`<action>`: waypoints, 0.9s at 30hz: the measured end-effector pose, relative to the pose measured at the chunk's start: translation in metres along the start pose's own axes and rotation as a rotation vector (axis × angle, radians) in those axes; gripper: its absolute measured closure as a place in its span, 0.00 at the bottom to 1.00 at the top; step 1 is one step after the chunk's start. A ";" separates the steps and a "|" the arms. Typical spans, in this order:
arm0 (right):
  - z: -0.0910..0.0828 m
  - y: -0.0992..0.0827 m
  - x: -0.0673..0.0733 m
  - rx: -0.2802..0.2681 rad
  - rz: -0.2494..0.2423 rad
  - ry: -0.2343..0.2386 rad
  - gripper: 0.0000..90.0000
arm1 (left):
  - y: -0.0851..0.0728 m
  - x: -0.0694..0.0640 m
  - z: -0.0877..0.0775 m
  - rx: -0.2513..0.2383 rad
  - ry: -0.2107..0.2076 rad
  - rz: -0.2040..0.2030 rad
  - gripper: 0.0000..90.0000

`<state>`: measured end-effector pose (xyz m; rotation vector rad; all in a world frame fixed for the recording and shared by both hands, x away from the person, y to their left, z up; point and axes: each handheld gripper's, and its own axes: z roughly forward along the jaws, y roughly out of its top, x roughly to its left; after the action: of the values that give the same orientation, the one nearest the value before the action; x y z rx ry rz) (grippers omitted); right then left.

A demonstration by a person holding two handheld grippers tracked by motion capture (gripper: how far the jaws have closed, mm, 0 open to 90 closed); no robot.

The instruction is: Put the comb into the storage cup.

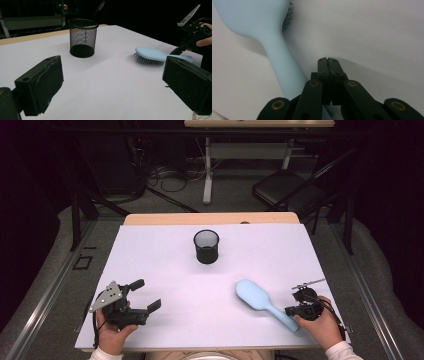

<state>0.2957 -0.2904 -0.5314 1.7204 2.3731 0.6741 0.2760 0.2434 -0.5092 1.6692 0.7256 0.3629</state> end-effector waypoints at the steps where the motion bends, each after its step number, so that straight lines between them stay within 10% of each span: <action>1: -0.001 0.001 0.000 0.004 0.000 0.000 0.99 | 0.000 0.000 0.000 0.000 -0.001 0.000 0.04; 27: -0.019 0.011 0.002 -0.050 -0.023 0.002 0.93 | 0.000 0.000 0.001 0.002 0.003 -0.003 0.04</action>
<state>0.2979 -0.2908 -0.5090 1.6715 2.3525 0.7251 0.2763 0.2430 -0.5095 1.6694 0.7307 0.3632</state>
